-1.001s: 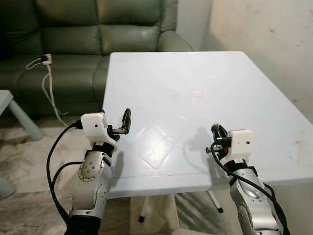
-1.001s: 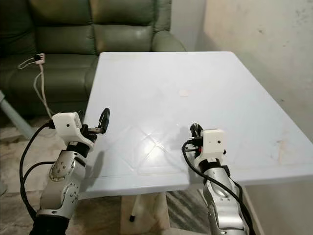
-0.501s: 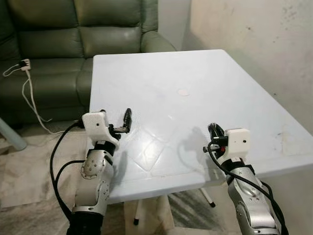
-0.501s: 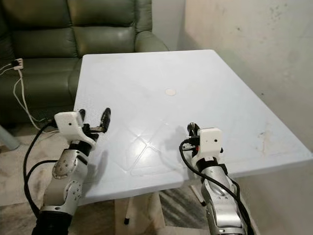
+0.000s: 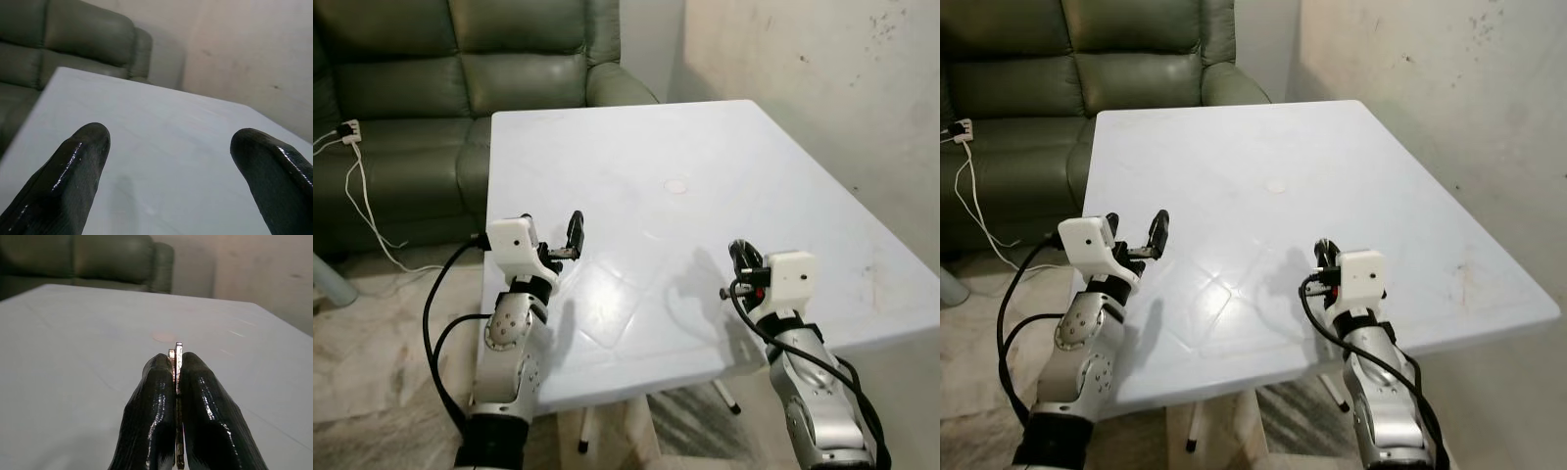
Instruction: Hang keys on a hook
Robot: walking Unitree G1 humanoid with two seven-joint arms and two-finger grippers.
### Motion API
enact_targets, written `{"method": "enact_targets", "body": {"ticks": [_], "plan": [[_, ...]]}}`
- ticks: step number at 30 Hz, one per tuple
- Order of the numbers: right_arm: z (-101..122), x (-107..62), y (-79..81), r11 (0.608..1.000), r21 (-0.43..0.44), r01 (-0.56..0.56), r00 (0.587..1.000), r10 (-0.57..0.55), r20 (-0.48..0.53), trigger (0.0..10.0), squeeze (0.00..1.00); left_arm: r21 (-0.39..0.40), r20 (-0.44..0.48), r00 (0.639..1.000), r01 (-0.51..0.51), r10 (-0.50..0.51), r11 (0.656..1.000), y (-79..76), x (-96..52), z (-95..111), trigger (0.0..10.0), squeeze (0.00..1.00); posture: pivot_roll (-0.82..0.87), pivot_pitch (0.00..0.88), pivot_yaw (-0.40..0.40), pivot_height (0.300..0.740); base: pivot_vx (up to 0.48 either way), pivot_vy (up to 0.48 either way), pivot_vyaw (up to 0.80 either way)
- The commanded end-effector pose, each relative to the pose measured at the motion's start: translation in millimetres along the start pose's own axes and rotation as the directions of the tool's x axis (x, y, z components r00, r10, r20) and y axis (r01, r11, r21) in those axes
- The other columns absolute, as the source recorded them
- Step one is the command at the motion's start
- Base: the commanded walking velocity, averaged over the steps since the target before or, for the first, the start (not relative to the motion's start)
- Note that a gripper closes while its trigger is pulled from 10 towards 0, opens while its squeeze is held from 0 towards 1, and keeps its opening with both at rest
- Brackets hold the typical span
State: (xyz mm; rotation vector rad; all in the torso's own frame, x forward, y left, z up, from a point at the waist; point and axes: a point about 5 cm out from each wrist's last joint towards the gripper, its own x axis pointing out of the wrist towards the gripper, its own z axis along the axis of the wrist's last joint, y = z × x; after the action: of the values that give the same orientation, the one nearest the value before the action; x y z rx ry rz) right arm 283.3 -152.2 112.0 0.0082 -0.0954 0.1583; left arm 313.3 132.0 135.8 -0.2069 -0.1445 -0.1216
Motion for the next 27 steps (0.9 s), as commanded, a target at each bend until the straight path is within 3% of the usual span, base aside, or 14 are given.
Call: {"method": "enact_targets", "body": {"ticks": [1,12,18,27], "plan": [[3.7,1.7,-4.4,1.000,-0.002,0.007,1.000,-0.007,0.016,10.0,0.00,0.005,0.013,1.000,-0.013,0.013,1.000,0.3,1.6,2.9,10.0,0.00,-0.01,0.017,-0.062,0.740,0.000,0.000,0.00],[-0.4,2.2,-8.2,0.999,-0.004,0.032,0.999,-0.032,-0.014,10.0,0.00,0.023,0.006,0.999,-0.042,0.042,0.999,5.0,-0.3,2.7,10.0,0.00,-0.01,0.018,-0.058,0.740,0.000,0.000,0.00],[-2.3,2.2,-8.1,0.999,0.004,0.039,0.999,-0.039,-0.028,10.0,0.00,0.019,0.001,0.999,-0.039,0.039,0.999,4.0,-0.1,2.5,10.0,0.00,-0.02,0.020,-0.053,0.740,0.000,-0.050,-0.77],[-3.2,1.5,-7.6,0.999,0.005,0.038,0.999,-0.038,-0.035,10.0,0.00,0.003,-0.002,0.999,-0.044,0.044,0.999,3.4,-0.8,2.2,10.0,0.00,-0.01,0.025,-0.056,0.740,0.000,-0.476,-0.78]]}}
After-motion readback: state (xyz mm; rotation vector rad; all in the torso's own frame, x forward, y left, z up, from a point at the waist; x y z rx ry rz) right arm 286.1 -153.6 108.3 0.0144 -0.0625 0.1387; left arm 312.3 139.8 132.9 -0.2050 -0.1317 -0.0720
